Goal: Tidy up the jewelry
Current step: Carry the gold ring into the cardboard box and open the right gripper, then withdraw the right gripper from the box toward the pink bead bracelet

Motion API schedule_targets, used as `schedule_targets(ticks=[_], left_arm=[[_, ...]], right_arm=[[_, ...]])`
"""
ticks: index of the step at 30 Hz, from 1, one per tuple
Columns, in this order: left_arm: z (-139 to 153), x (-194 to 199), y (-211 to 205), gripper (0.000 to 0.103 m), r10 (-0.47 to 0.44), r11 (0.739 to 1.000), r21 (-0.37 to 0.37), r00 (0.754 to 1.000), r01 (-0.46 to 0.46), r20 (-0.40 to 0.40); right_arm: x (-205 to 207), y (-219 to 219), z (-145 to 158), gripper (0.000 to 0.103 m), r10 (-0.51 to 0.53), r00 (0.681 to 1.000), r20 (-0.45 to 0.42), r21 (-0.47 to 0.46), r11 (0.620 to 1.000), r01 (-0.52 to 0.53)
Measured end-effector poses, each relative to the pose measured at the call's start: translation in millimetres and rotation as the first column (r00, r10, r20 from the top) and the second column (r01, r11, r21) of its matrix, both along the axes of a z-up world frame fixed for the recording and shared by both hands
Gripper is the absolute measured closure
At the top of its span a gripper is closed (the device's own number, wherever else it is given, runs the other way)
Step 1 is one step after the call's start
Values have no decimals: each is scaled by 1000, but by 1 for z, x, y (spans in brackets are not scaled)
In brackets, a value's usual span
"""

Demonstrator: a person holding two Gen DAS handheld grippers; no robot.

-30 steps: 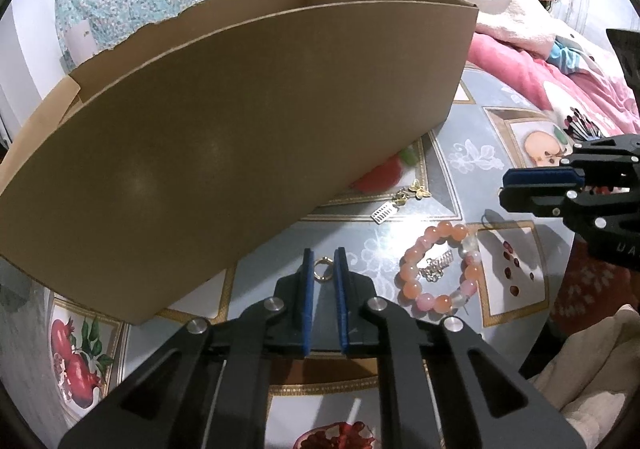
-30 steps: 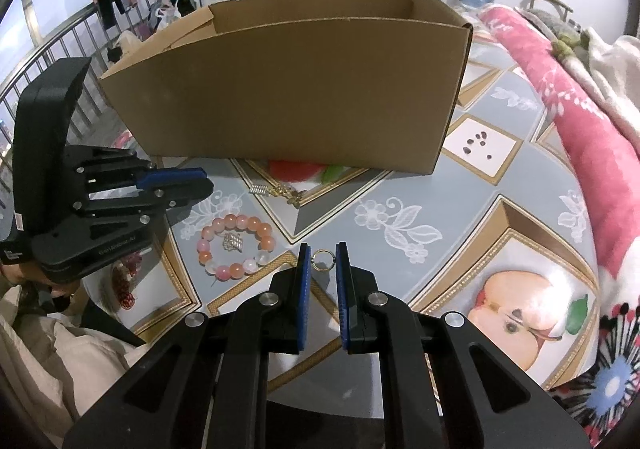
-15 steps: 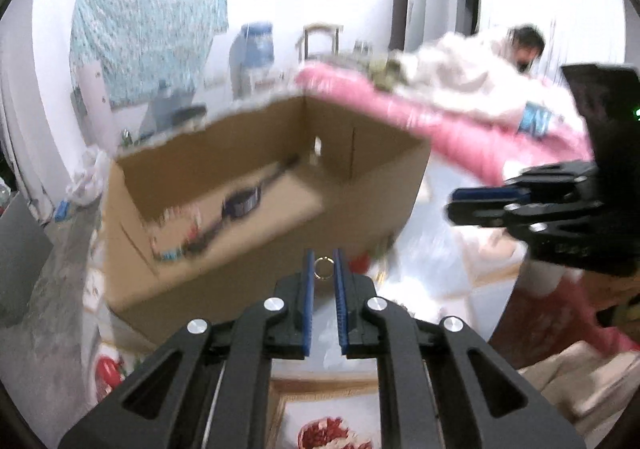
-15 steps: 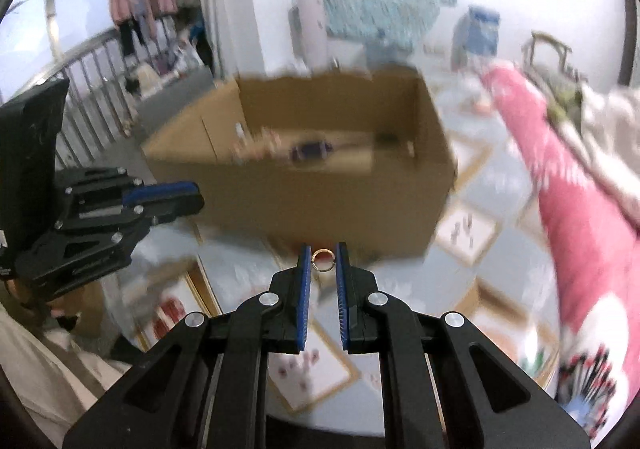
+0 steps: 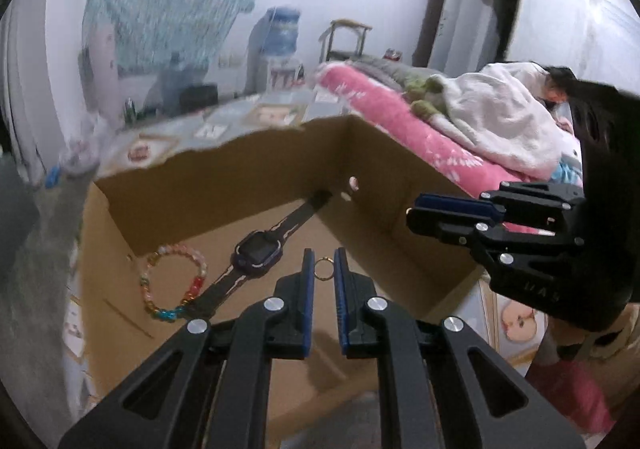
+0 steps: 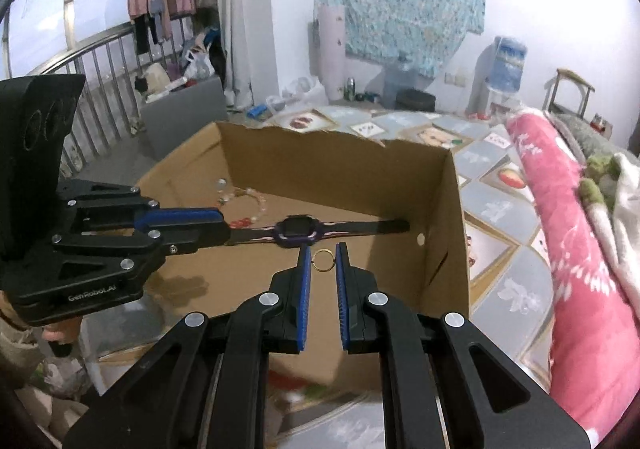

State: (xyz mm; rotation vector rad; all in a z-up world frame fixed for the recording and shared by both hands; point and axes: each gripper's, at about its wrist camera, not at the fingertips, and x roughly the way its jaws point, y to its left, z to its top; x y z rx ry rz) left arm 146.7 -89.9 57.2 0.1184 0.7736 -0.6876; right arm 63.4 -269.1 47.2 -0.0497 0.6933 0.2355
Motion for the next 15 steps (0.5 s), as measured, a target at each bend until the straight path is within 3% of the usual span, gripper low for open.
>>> schedule_targets(ticks=[5, 8, 15], left_arm=[[-9, 33, 1, 93, 48, 998, -29, 990, -52, -130], [-11, 43, 7, 83, 62, 995, -68, 982, -75, -178], [0, 42, 24, 79, 81, 987, -125, 983, -102, -165]], right_arm=[[19, -20, 1, 83, -37, 999, -37, 62, 997, 39], [16, -31, 12, 80, -56, 998, -7, 96, 994, 56], [0, -50, 29, 77, -115, 992, 47, 132, 985, 108]])
